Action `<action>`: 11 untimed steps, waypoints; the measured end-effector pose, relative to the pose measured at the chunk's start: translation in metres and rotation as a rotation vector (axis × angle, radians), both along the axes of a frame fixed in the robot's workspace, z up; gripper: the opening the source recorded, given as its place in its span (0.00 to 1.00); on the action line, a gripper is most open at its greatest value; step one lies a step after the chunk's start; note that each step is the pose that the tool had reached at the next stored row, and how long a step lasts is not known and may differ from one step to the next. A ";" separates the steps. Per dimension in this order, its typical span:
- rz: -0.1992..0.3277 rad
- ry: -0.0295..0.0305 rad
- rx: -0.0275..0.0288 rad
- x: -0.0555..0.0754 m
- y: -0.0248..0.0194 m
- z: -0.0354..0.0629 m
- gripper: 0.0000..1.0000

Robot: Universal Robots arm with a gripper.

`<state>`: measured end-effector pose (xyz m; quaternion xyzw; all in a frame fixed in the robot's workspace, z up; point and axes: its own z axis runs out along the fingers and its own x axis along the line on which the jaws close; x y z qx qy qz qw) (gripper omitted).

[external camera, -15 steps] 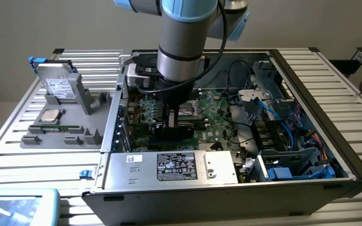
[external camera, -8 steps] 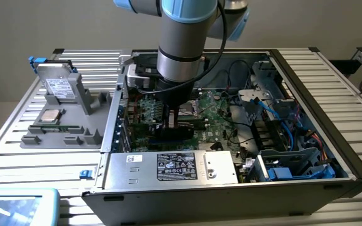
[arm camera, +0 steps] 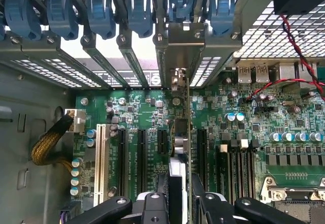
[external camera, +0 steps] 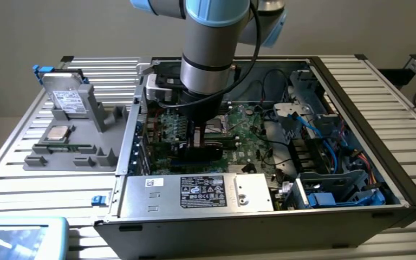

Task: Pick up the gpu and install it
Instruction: 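Insert the gpu into the slot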

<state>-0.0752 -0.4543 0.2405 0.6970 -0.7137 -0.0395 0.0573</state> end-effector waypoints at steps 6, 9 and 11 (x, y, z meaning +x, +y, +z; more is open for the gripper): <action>0.005 0.0000 0.0001 0.000 0.0000 -0.0001 0.29; 0.009 0.0000 0.0001 0.000 0.0000 -0.0002 0.29; 0.012 -0.0001 0.0001 0.000 0.0000 -0.0004 0.29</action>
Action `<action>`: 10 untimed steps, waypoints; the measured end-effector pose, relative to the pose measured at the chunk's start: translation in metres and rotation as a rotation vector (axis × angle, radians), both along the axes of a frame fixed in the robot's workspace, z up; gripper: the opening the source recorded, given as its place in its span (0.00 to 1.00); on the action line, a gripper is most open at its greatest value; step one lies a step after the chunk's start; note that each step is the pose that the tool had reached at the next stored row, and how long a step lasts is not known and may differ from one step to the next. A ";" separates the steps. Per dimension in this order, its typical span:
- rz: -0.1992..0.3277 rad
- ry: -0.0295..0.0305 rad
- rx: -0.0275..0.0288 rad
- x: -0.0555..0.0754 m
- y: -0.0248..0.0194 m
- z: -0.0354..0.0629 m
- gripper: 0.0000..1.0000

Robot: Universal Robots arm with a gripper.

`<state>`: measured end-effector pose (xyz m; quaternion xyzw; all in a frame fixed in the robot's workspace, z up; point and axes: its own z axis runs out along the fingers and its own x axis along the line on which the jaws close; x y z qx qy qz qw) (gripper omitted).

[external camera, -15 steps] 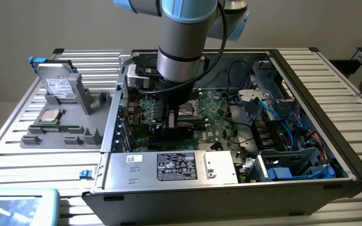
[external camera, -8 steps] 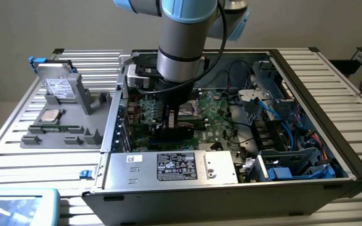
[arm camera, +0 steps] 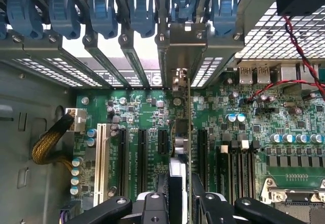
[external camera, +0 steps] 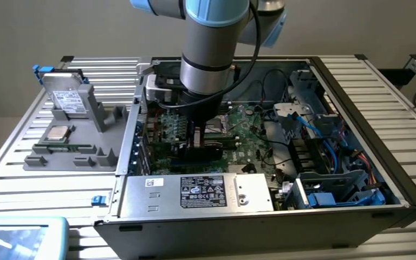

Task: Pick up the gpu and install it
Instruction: 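Insert the gpu into the slot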

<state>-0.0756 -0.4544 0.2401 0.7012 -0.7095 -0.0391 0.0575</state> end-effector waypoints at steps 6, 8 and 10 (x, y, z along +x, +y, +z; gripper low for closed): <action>0.004 0.0001 -0.0001 -0.001 0.0000 -0.0008 0.29; 0.005 0.0001 -0.0001 -0.001 0.0000 -0.0010 0.29; 0.005 0.0001 0.0000 -0.001 0.0000 -0.0011 0.29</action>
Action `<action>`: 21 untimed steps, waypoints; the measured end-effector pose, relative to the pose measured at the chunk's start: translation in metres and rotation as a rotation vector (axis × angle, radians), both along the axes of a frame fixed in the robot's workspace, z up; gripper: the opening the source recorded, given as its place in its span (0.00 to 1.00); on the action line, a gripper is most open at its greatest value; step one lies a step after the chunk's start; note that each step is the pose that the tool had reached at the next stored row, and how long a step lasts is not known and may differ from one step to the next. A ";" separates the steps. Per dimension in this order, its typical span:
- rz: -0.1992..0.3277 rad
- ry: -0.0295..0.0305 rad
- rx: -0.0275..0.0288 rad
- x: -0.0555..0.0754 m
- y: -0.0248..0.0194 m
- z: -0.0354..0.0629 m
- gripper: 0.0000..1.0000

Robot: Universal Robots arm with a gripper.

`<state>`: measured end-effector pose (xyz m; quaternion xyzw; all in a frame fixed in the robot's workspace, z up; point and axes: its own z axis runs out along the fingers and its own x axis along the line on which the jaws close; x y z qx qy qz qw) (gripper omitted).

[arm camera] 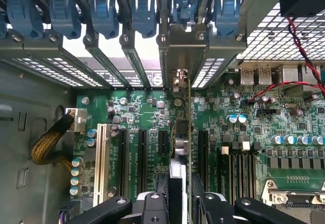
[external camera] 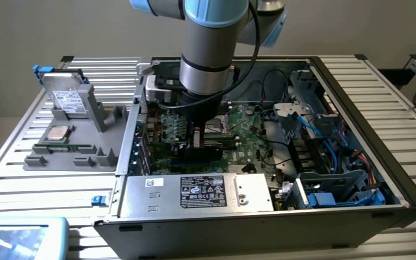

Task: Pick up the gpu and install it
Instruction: 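Insert the gpu into the slot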

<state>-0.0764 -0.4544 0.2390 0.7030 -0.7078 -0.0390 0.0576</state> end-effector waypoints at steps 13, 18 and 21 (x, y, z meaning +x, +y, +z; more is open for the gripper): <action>0.000 0.0002 -0.0003 0.000 0.0000 -0.0025 0.29; 0.000 0.0000 -0.0001 0.000 0.0000 -0.0027 0.29; 0.001 -0.0001 -0.0001 -0.001 0.0000 -0.0031 0.29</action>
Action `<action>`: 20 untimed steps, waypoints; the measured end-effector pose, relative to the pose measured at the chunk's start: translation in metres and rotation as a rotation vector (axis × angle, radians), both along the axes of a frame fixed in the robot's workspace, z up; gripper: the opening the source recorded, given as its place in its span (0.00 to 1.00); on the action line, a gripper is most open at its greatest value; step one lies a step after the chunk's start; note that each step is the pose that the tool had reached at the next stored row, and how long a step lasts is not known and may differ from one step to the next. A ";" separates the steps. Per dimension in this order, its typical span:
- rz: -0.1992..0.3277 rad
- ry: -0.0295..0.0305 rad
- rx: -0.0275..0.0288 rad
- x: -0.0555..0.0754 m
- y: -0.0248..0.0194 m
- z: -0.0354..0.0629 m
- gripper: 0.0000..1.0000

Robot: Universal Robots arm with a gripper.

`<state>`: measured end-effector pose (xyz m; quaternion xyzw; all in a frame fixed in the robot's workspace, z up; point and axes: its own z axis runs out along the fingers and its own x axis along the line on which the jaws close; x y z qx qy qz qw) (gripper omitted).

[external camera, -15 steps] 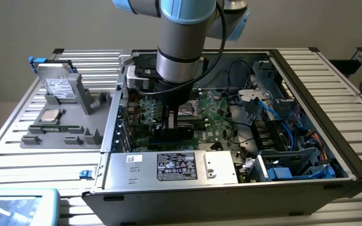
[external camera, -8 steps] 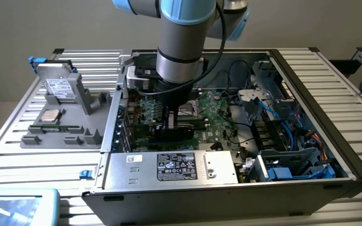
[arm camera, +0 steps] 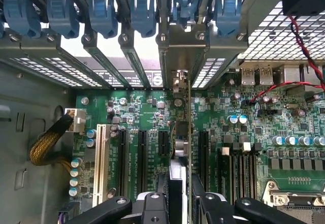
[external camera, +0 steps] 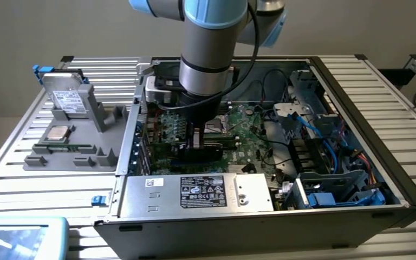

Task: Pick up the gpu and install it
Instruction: 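Insert the gpu into the slot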

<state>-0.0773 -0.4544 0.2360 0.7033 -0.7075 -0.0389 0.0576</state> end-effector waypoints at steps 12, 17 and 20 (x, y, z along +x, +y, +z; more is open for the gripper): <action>0.000 0.0001 0.0000 0.000 0.0000 -0.0009 0.29; 0.000 0.0001 0.0000 0.000 0.0000 -0.0009 0.29; 0.000 -0.0006 0.0011 0.000 0.0000 -0.0013 0.30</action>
